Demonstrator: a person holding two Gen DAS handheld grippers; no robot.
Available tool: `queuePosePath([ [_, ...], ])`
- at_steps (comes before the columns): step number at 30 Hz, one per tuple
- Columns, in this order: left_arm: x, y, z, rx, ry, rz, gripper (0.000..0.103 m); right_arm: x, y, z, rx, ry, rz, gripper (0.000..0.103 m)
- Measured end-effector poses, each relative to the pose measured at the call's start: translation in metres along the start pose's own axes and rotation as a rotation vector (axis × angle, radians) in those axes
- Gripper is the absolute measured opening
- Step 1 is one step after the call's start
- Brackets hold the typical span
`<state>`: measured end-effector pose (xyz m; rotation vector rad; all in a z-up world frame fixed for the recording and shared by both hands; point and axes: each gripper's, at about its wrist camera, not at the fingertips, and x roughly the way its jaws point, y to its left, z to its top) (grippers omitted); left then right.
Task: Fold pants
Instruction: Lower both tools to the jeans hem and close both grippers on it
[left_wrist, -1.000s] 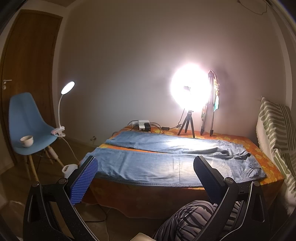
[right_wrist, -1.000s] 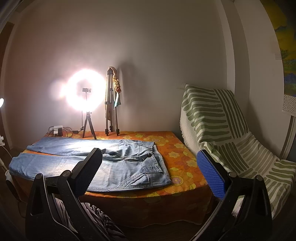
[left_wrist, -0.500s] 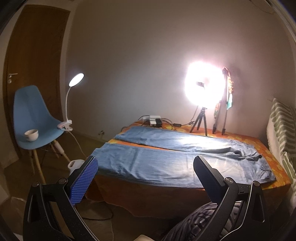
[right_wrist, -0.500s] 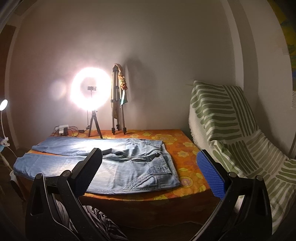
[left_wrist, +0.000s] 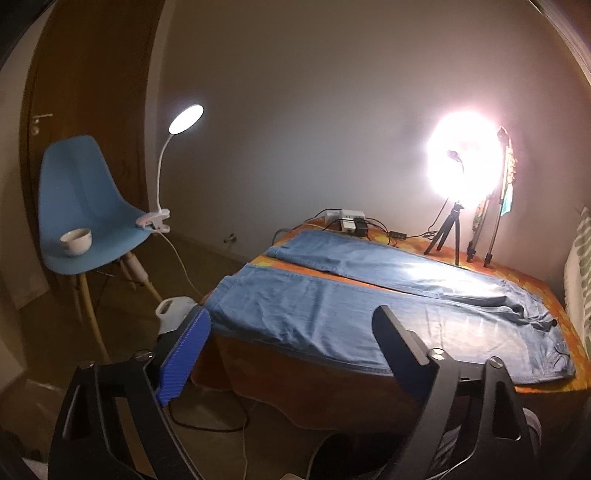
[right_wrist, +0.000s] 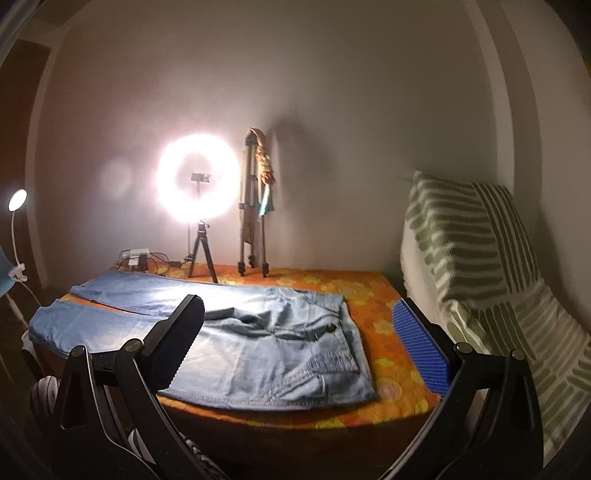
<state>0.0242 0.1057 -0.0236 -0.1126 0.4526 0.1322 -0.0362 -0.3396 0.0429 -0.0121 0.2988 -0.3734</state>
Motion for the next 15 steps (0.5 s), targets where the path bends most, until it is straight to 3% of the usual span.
queuePosePath([
  [8,0.040,0.016,0.025,0.006,0.040,0.018,0.077,0.042,0.029,0.028,-0.085,0.032,0.088,0.103],
  [15,0.093,0.026,0.065,-0.012,0.082,0.010,0.069,0.130,0.064,0.057,-0.114,0.115,0.199,0.103],
])
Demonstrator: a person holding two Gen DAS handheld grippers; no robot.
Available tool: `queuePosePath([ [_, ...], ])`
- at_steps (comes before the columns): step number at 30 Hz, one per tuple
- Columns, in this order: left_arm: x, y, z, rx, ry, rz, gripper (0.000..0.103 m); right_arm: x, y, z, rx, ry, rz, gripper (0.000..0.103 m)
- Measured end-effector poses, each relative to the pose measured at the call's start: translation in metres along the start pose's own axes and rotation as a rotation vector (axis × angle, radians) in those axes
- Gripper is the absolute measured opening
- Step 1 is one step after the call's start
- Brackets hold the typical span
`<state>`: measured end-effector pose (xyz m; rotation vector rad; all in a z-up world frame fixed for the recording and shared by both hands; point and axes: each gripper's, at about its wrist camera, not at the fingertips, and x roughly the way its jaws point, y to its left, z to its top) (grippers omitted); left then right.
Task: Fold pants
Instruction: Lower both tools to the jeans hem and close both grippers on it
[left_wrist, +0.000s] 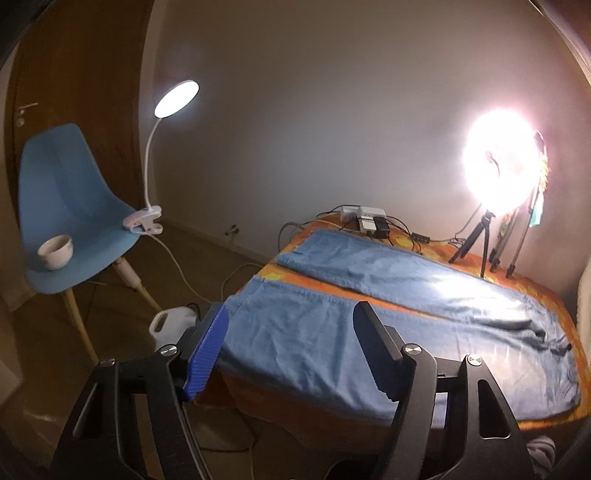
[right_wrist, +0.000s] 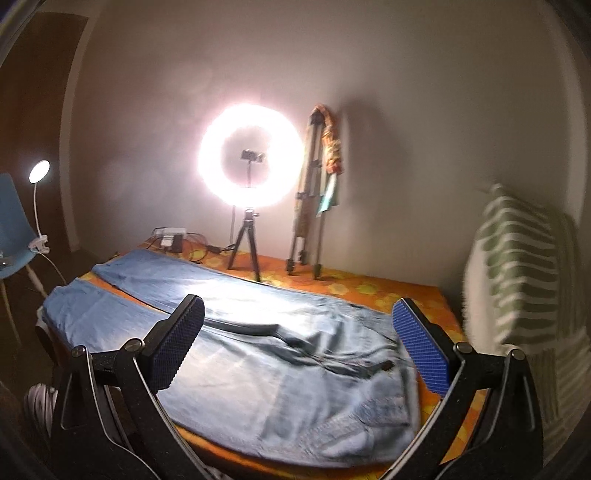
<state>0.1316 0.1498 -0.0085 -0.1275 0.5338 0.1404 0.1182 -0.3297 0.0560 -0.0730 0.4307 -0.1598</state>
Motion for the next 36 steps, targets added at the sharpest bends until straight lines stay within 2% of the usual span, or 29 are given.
queuePosePath([
  [4,0.029,-0.008,0.029,0.029,0.008,0.011,0.069,0.049,0.003,0.026,0.005,0.031,0.079,0.103],
  [6,0.043,-0.015,0.040,0.046,0.012,0.008,0.068,0.071,0.004,0.035,0.011,0.047,0.113,0.099],
  [13,0.120,-0.072,0.067,0.149,0.066,-0.025,0.068,0.188,0.000,0.050,0.024,0.168,0.217,0.088],
  [18,0.191,-0.116,0.072,0.143,0.141,-0.093,0.068,0.282,-0.001,0.035,-0.047,0.277,0.246,0.076],
  [23,0.258,-0.161,0.065,0.179,0.224,-0.134,0.068,0.369,-0.001,0.009,-0.086,0.409,0.296,0.065],
  [29,0.318,-0.200,0.051,0.219,0.297,-0.159,0.068,0.450,0.020,-0.018,-0.199,0.476,0.360,0.065],
  [36,0.363,-0.230,0.049,0.267,0.348,-0.171,0.068,0.511,0.033,-0.034,-0.294,0.521,0.413,0.065],
])
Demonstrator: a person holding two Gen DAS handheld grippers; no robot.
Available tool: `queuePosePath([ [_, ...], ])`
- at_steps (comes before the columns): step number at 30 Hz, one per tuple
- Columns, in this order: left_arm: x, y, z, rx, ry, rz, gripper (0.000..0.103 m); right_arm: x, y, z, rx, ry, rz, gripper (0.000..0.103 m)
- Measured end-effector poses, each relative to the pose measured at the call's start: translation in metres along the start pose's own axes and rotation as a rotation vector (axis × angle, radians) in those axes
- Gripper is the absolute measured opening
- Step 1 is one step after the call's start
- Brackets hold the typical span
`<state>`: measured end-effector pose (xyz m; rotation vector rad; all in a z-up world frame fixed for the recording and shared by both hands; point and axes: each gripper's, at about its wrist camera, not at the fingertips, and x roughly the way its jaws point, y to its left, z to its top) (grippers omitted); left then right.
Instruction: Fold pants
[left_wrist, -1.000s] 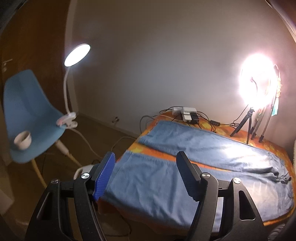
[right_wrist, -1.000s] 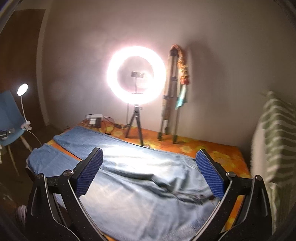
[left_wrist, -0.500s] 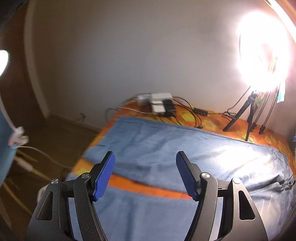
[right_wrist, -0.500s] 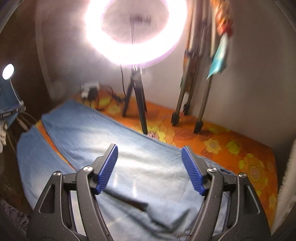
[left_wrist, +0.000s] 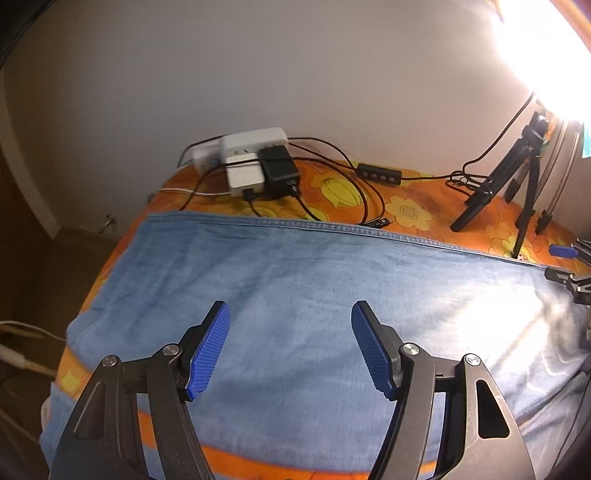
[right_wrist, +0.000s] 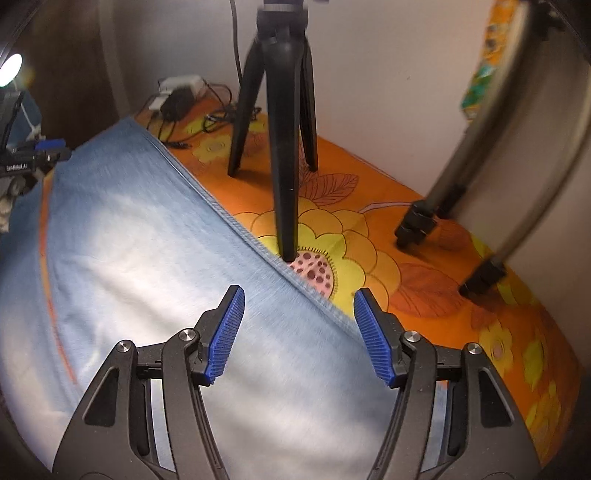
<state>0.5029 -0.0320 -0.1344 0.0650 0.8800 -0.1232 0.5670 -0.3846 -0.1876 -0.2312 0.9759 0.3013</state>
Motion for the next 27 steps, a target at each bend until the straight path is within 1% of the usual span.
queuePosePath([
  [7,0.030,-0.009,0.016,-0.015,0.045,-0.022,0.068,0.029,-0.017,0.006,-0.032,0.035,0.105,0.065],
  [12,0.041,-0.014,0.026,-0.026,0.067,-0.031,0.068,0.039,-0.023,0.004,-0.036,0.056,0.141,0.065],
  [14,0.044,-0.016,0.030,-0.029,0.070,-0.032,0.068,0.044,-0.020,0.004,-0.049,0.067,0.146,0.061],
  [16,0.046,-0.016,0.034,-0.041,0.070,-0.038,0.068,0.043,-0.015,0.003,-0.062,0.060,0.141,0.056],
  [19,0.054,-0.015,0.040,-0.081,0.091,-0.065,0.068,0.037,-0.010,-0.002,-0.060,0.050,0.131,0.039],
  [20,0.057,-0.013,0.041,-0.098,0.099,-0.074,0.068,0.035,-0.007,-0.003,-0.067,0.047,0.128,0.029],
  [21,0.062,-0.011,0.043,-0.123,0.112,-0.084,0.068,0.032,-0.003,-0.006,-0.077,0.045,0.120,0.015],
  [23,0.068,-0.005,0.046,-0.171,0.130,-0.106,0.068,0.025,0.003,-0.008,-0.089,0.041,0.093,0.011],
  [27,0.078,0.007,0.052,-0.276,0.157,-0.153,0.068,-0.001,0.015,-0.012,-0.088,-0.009,0.090,0.008],
])
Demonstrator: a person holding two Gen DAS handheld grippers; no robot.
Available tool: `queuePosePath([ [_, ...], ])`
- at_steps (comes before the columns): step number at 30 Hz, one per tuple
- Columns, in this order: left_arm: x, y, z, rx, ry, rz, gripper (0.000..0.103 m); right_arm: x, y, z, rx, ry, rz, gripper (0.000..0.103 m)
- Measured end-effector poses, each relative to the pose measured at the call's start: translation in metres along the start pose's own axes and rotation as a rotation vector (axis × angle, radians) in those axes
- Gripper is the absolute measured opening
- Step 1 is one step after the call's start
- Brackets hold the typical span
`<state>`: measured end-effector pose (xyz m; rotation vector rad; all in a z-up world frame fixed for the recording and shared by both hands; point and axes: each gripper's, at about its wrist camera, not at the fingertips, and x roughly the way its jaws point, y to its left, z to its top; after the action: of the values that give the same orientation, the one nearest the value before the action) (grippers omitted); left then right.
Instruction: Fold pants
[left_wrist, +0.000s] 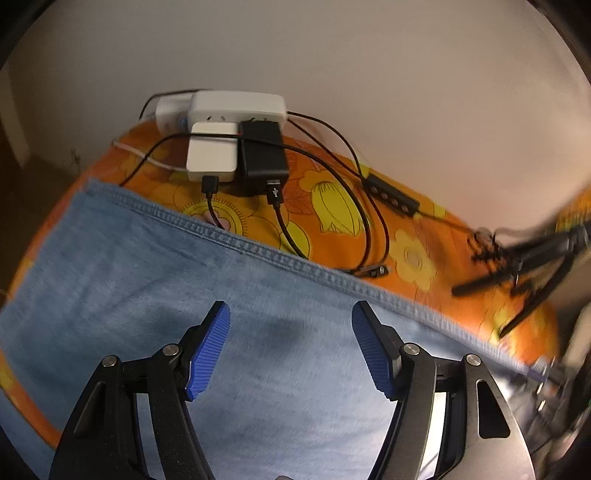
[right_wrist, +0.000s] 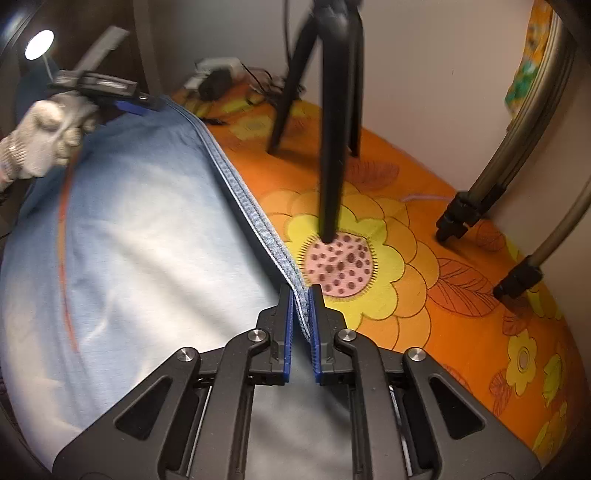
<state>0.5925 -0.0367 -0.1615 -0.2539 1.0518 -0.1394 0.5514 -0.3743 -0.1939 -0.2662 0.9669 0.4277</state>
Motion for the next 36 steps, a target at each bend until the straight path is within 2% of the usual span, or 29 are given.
queuePosePath([
  [5,0.003,0.013,0.010,-0.098,0.002,-0.041,0.068,-0.019,0.032,-0.007,-0.072,-0.008,-0.045,0.007],
  [10,0.011,0.016,0.012,-0.128,0.033,-0.056,0.068,-0.042,0.066,-0.021,-0.142,-0.029,-0.084,0.007],
  [18,0.028,0.028,0.014,-0.193,0.077,-0.055,0.068,-0.059,0.105,-0.045,-0.186,-0.032,-0.073,0.007],
  [20,0.035,0.029,0.013,-0.189,0.105,-0.040,0.068,-0.062,0.110,-0.049,-0.188,-0.032,-0.076,0.007],
  [28,0.041,0.009,0.009,-0.109,0.062,0.055,0.067,-0.069,0.122,-0.051,-0.207,-0.042,-0.079,0.007],
  [29,0.041,0.008,0.007,-0.099,0.047,0.068,0.065,-0.070,0.122,-0.050,-0.205,-0.047,-0.080,0.007],
  [31,0.041,0.007,0.005,-0.089,0.018,0.093,0.052,-0.072,0.122,-0.050,-0.200,-0.052,-0.081,0.007],
  [32,0.042,0.007,0.004,-0.091,0.007,0.097,0.050,-0.072,0.122,-0.049,-0.197,-0.055,-0.081,0.007],
  [33,0.042,0.009,0.003,-0.095,0.000,0.097,0.045,-0.074,0.123,-0.049,-0.197,-0.057,-0.081,0.007],
  [35,0.039,0.015,0.002,-0.103,-0.017,0.102,0.031,-0.075,0.126,-0.050,-0.205,-0.060,-0.087,0.007],
  [36,0.036,0.021,-0.002,-0.103,-0.024,0.105,0.017,-0.076,0.128,-0.050,-0.211,-0.061,-0.090,0.007],
])
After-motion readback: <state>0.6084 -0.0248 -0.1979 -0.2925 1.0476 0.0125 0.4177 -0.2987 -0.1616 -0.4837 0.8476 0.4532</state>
